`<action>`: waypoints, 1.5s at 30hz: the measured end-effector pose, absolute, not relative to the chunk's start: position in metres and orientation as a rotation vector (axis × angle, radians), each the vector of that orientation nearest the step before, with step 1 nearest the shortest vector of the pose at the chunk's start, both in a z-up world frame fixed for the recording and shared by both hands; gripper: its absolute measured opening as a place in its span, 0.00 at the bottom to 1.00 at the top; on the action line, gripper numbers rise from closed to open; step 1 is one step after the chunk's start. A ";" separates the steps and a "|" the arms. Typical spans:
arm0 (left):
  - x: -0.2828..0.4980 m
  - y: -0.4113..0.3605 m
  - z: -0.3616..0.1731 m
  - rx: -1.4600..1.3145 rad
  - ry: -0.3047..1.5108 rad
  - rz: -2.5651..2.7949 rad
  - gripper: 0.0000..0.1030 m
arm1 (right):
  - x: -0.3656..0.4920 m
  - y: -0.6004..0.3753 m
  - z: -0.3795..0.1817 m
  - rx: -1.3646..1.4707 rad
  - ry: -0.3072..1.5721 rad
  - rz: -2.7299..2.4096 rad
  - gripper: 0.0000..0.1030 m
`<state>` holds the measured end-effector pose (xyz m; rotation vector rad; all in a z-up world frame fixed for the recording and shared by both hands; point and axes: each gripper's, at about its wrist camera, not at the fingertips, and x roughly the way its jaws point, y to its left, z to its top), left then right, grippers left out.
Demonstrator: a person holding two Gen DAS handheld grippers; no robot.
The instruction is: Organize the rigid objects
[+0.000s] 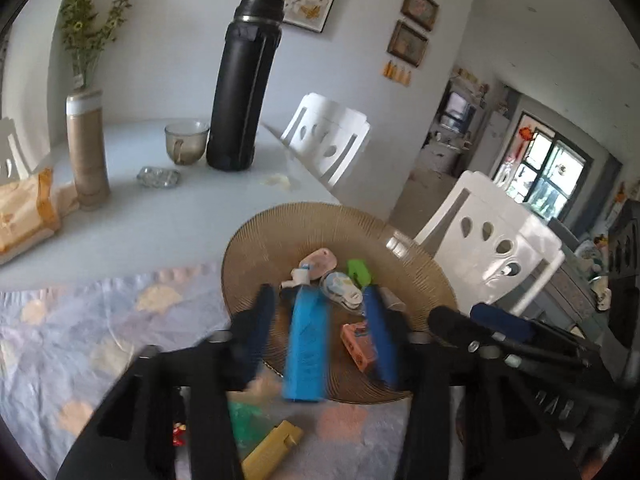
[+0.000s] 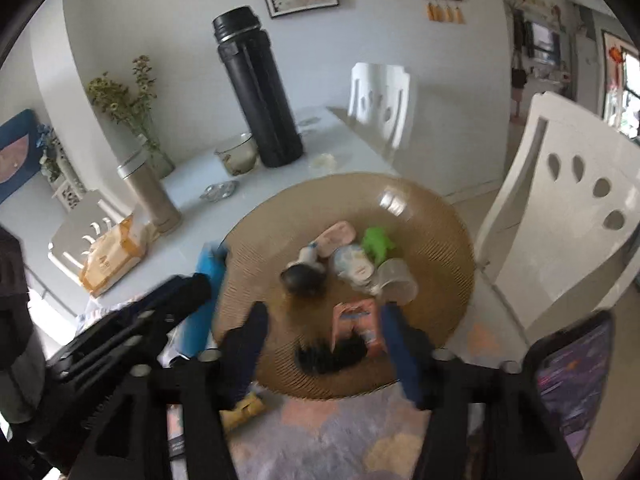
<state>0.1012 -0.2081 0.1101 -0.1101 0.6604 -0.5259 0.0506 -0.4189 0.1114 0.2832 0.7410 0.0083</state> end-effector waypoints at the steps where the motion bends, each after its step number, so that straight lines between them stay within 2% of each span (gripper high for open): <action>1: 0.095 -0.201 0.116 -0.111 0.641 -0.525 0.47 | 0.044 -0.422 0.115 0.290 0.724 0.023 0.61; 5: 0.058 -0.167 0.129 -0.101 0.609 -0.520 0.48 | 0.013 -0.425 0.124 0.316 0.676 0.070 0.63; 6: 0.052 -0.160 0.129 -0.105 0.610 -0.513 0.51 | 0.005 -0.420 0.122 0.317 0.676 0.098 0.65; 7: 0.041 -0.150 0.126 -0.110 0.612 -0.497 0.63 | -0.003 -0.412 0.118 0.311 0.682 0.125 0.67; 9: 0.011 -0.124 0.115 -0.130 0.605 -0.442 0.73 | -0.018 -0.387 0.103 0.280 0.709 0.189 0.82; 16: -0.037 -0.075 0.059 -0.050 0.675 -0.242 0.73 | -0.046 -0.301 0.034 0.065 0.772 0.290 0.84; 23: -0.031 -0.049 0.010 -0.103 0.744 -0.145 0.73 | -0.049 -0.303 0.019 0.060 0.767 0.278 0.84; 33: -0.038 -0.066 0.009 0.018 0.739 -0.129 0.73 | -0.043 -0.301 0.014 0.051 0.787 0.266 0.85; 45: -0.035 -0.067 0.007 0.027 0.768 -0.124 0.74 | -0.034 -0.318 0.009 0.153 0.827 0.267 0.87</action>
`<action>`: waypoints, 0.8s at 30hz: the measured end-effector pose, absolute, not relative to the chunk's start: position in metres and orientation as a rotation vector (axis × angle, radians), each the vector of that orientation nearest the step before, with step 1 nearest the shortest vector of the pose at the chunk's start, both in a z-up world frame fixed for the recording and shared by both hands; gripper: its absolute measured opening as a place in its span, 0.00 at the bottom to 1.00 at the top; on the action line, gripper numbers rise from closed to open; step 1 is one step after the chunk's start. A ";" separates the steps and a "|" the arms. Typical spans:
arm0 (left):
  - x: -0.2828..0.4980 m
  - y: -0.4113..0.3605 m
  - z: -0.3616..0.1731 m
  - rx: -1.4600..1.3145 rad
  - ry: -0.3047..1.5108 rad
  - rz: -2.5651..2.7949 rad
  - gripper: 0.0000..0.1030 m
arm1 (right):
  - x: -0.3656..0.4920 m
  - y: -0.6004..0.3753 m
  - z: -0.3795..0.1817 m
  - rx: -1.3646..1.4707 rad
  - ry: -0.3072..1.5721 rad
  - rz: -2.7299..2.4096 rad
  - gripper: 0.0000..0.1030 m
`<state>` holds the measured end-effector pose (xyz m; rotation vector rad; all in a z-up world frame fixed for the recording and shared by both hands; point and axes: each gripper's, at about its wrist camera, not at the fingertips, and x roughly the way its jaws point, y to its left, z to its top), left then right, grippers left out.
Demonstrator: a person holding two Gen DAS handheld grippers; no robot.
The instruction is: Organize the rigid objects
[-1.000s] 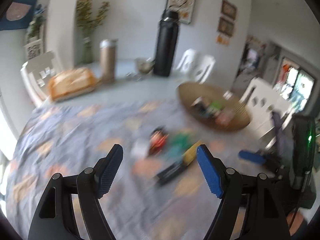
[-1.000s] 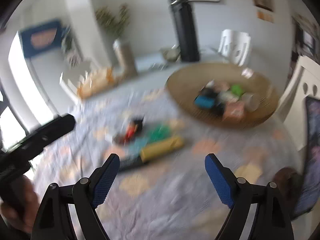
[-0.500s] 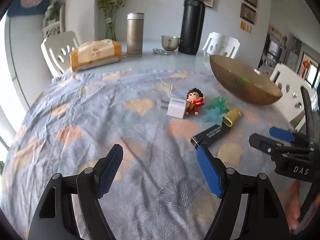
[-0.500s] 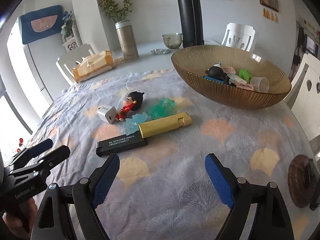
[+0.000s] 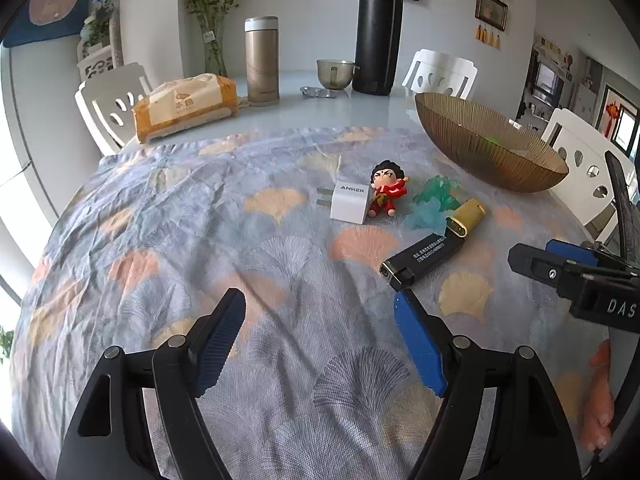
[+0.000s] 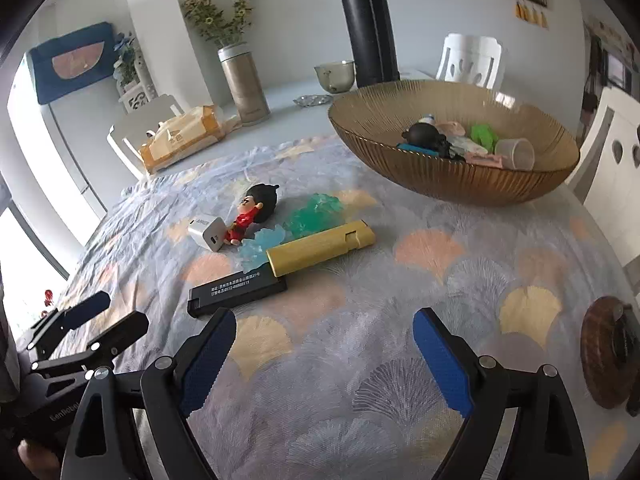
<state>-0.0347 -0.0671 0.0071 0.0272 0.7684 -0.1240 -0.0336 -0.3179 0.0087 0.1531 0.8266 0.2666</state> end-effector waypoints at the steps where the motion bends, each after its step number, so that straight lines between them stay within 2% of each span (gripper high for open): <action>1: -0.034 -0.067 0.007 0.030 0.771 -0.121 0.75 | -0.033 -0.319 0.008 0.160 0.828 0.267 0.87; 24: -0.033 -0.069 0.005 0.044 0.775 -0.123 0.75 | -0.031 -0.317 0.005 0.165 0.852 0.269 0.87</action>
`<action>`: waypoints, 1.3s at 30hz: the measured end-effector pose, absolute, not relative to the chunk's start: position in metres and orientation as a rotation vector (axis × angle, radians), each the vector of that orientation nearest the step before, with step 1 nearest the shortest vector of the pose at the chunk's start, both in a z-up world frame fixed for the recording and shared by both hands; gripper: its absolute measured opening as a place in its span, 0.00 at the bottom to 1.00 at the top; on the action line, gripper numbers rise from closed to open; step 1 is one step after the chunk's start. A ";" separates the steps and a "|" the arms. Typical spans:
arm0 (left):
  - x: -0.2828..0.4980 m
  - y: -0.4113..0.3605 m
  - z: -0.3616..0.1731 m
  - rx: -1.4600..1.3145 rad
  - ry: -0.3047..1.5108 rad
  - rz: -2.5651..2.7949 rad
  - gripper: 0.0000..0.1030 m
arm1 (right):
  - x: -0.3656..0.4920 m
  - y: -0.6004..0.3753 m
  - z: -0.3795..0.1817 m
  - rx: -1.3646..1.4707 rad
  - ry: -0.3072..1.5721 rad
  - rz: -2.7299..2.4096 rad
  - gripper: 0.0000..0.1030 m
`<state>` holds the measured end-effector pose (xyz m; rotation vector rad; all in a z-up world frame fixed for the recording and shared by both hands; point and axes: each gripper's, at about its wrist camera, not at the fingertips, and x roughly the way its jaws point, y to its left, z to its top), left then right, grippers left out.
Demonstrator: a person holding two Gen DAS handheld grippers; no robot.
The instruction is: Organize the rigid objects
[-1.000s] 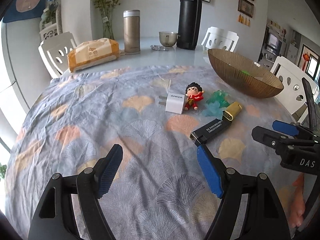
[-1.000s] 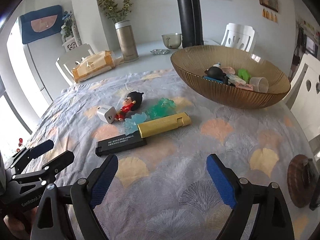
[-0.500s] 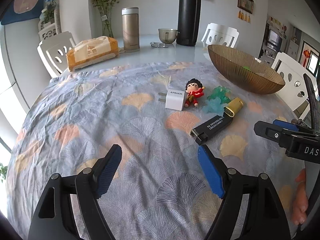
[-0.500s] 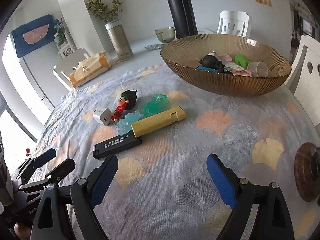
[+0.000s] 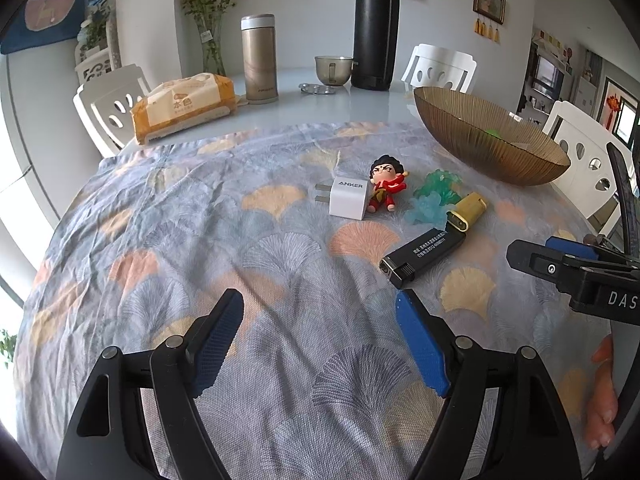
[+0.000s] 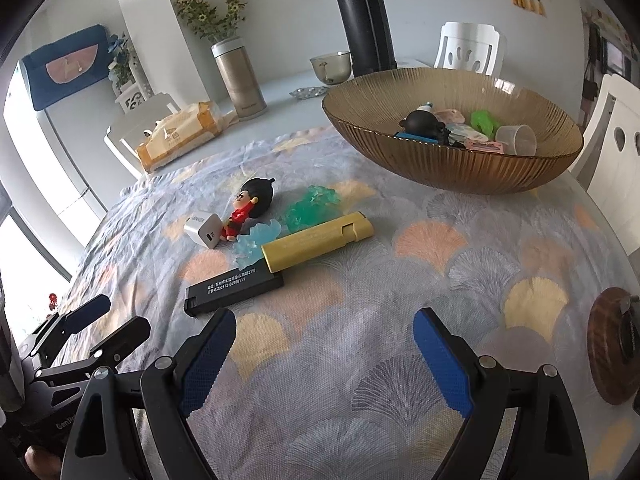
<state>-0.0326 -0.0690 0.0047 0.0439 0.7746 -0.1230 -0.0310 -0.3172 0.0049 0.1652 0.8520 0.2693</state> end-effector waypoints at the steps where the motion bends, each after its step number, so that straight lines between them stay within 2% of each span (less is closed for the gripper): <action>1: -0.033 -0.069 0.004 0.045 0.775 -0.123 0.75 | -0.031 -0.318 0.005 0.167 0.852 0.269 0.87; 31: -0.029 -0.078 0.005 0.079 0.799 -0.187 0.75 | -0.031 -0.316 0.004 0.170 0.852 0.265 0.87; 35: -0.010 -0.090 0.012 0.059 0.891 -0.339 0.75 | -0.033 -0.332 0.005 0.249 0.826 0.237 0.87; 39: 0.013 -0.119 0.008 0.201 0.913 -0.410 0.75 | -0.028 -0.361 -0.001 0.405 0.830 0.217 0.87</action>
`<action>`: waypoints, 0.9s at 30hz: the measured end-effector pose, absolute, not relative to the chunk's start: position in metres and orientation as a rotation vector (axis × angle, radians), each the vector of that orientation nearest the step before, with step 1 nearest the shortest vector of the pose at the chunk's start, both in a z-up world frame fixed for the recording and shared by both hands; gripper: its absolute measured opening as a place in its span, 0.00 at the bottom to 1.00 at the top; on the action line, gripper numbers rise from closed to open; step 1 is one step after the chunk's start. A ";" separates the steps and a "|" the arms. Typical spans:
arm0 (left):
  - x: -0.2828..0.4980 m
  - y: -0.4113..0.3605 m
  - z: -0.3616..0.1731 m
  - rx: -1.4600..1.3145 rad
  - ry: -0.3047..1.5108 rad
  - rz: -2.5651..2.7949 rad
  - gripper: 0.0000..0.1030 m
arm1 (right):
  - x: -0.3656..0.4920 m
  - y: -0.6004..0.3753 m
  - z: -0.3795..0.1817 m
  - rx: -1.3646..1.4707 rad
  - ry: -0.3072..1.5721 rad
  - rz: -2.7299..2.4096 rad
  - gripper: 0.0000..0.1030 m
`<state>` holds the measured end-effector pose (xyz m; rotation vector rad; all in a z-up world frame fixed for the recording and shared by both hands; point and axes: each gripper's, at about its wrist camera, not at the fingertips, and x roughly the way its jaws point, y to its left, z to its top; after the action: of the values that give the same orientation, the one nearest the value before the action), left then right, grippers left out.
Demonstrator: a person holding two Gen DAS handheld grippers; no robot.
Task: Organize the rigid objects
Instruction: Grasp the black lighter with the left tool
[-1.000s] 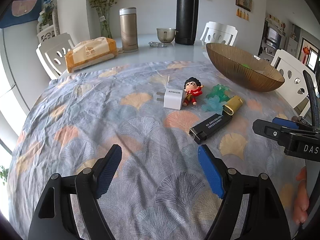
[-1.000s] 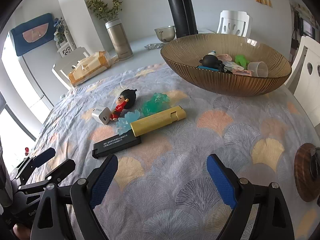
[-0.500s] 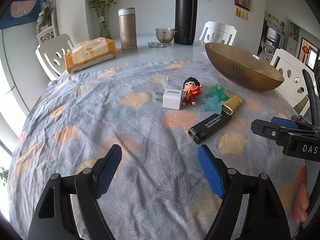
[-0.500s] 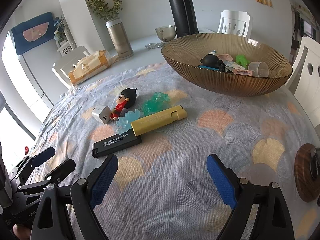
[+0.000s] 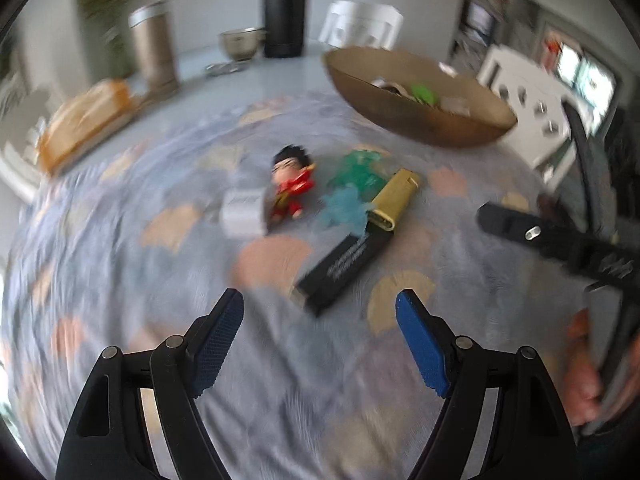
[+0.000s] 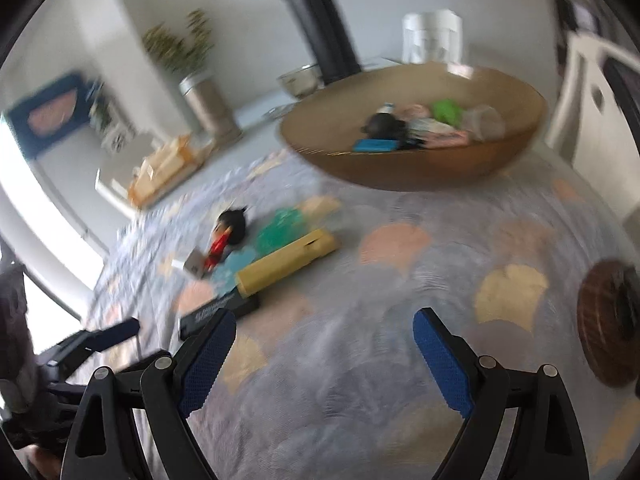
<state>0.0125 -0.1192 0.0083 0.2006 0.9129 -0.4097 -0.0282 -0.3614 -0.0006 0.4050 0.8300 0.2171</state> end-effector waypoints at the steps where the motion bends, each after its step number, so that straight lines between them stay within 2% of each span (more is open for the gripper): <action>1: 0.019 -0.126 0.004 0.239 0.915 -0.410 0.75 | -0.027 -0.367 -0.003 0.446 0.833 0.220 0.87; 6: 0.043 -0.143 -0.011 0.257 0.956 -0.478 0.74 | -0.020 -0.367 -0.006 0.497 0.876 0.247 0.87; 8: 0.039 -0.148 -0.009 0.272 0.925 -0.529 0.63 | -0.011 -0.363 -0.008 0.506 0.925 0.259 0.88; 10: 0.032 -0.151 -0.007 0.286 0.902 -0.552 0.34 | -0.002 -0.355 -0.003 0.483 0.951 0.249 0.87; 12: 0.025 -0.151 -0.005 0.286 0.899 -0.583 0.22 | 0.010 -0.351 -0.002 0.510 0.982 0.258 0.78; 15: 0.017 -0.149 -0.003 0.289 0.903 -0.569 0.21 | 0.027 -0.348 -0.005 0.532 1.008 0.205 0.65; 21: 0.001 -0.121 -0.003 0.212 0.933 -0.482 0.21 | 0.041 -0.337 -0.003 0.520 1.006 0.127 0.64; 27: -0.020 -0.083 -0.003 0.151 0.883 -0.320 0.21 | 0.048 -0.294 -0.001 0.276 0.989 -0.016 0.64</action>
<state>-0.0195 -0.0832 -0.0035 0.1506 0.8833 -0.3203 0.0481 -0.2944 -0.0012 0.2762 0.9889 -0.0164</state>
